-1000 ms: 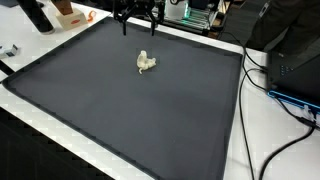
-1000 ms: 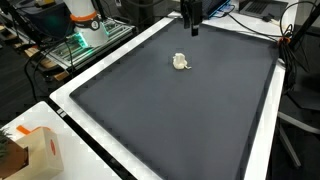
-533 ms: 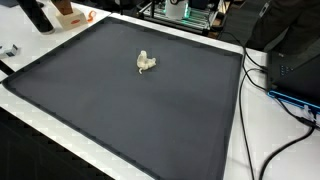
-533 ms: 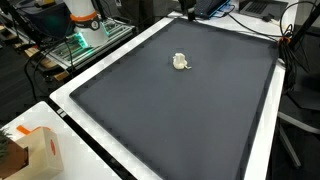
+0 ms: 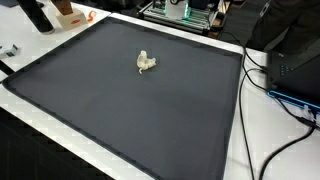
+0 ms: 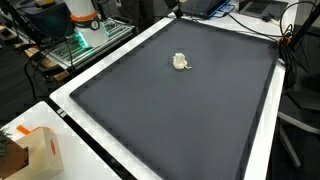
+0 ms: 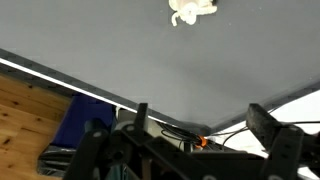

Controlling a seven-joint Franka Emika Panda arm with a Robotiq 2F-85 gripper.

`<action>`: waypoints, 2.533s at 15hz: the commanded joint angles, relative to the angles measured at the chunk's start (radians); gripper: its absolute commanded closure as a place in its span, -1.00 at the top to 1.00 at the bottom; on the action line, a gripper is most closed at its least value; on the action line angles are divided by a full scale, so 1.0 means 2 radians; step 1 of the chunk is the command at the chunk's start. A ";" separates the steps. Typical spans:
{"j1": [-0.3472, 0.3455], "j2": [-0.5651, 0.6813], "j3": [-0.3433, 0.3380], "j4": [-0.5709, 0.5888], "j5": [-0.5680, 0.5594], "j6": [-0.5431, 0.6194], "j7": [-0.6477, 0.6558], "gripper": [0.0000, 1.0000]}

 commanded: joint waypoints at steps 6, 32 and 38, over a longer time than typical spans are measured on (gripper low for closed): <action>0.089 -0.037 -0.140 -0.036 0.287 -0.039 -0.243 1.00; -0.161 0.282 -0.003 0.129 0.378 -0.262 -0.011 1.00; -0.172 0.313 -0.002 0.164 0.356 -0.297 0.066 1.00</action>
